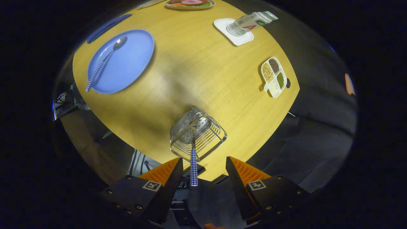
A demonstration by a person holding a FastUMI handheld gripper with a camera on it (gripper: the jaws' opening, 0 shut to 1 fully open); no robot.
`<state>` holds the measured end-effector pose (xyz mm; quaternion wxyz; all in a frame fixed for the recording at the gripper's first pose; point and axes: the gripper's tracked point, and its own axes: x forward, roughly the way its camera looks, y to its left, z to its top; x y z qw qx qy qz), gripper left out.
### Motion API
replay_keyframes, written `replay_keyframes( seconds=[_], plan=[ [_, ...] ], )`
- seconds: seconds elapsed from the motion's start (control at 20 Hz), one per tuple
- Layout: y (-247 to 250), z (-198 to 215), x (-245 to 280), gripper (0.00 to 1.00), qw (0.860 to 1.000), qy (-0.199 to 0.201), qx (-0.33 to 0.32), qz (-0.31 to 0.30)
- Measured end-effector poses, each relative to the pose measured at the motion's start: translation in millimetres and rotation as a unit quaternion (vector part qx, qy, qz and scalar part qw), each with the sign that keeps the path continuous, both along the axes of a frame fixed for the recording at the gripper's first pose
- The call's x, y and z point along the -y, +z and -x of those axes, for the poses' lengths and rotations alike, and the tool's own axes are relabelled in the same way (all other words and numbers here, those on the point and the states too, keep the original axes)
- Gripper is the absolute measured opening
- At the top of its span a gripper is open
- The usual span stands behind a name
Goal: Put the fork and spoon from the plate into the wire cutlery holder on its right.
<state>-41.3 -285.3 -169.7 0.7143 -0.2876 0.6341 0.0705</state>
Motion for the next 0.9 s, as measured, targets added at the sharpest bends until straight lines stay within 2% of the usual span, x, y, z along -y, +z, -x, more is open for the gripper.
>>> replay_keyframes(
  seconds=[0.15,0.3,0.55,0.9],
  plan=[
    [5.1,1.6,-22.5,0.83,0.998,-0.006,0.059,-0.038],
    [8.4,9.5,-39.0,0.83,0.996,-0.015,0.070,-0.056],
    [11.7,0.3,-82.9,0.83,0.986,-0.021,0.134,-0.101],
    [3.1,-7.7,-157.0,0.83,0.978,0.010,0.145,-0.152]
  ],
)
